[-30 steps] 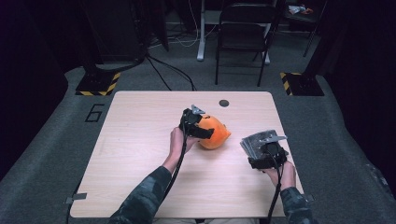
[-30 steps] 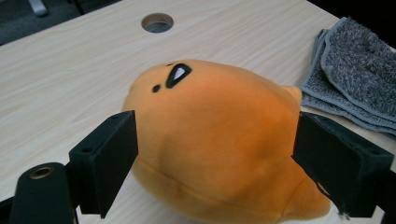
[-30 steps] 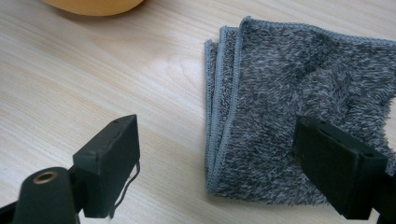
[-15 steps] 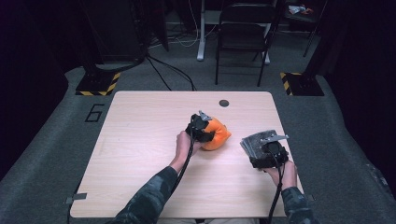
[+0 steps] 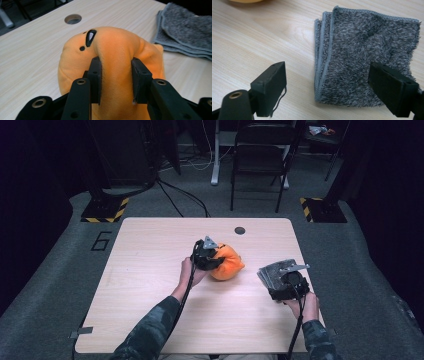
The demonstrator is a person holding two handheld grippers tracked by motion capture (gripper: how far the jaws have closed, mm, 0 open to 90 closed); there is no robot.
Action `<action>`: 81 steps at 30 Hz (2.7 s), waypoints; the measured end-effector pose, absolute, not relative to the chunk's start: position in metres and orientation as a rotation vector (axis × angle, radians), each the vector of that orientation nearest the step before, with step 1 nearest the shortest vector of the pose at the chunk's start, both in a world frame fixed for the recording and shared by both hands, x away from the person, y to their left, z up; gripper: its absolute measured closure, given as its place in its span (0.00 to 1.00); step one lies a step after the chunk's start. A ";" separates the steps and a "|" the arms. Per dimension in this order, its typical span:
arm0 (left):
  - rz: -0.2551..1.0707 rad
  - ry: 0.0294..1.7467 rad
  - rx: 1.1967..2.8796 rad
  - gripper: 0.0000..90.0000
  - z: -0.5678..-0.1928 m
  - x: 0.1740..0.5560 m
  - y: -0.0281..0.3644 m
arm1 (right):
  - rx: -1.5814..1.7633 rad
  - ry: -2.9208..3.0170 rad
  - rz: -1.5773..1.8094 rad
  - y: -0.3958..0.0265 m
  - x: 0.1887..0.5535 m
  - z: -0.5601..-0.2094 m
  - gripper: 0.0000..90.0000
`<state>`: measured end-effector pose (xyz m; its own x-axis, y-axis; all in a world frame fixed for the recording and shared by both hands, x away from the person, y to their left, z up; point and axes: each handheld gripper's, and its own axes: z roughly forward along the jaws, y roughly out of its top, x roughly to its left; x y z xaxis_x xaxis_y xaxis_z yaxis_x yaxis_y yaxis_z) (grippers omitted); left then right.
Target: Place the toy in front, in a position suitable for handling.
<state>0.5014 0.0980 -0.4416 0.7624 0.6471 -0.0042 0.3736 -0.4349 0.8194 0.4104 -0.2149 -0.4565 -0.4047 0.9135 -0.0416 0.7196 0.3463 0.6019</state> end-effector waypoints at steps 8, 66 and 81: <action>0.363 0.578 2.099 0.73 -0.423 0.490 0.113 | 1.434 2.251 0.710 -0.214 0.411 -0.457 0.16; 0.261 0.751 2.202 0.08 -0.475 0.414 0.194 | 0.724 2.547 0.991 -0.147 0.454 -0.431 0.09; 0.258 0.765 2.199 0.09 -0.478 0.421 0.202 | 0.408 2.738 0.907 -0.089 0.496 -0.418 0.14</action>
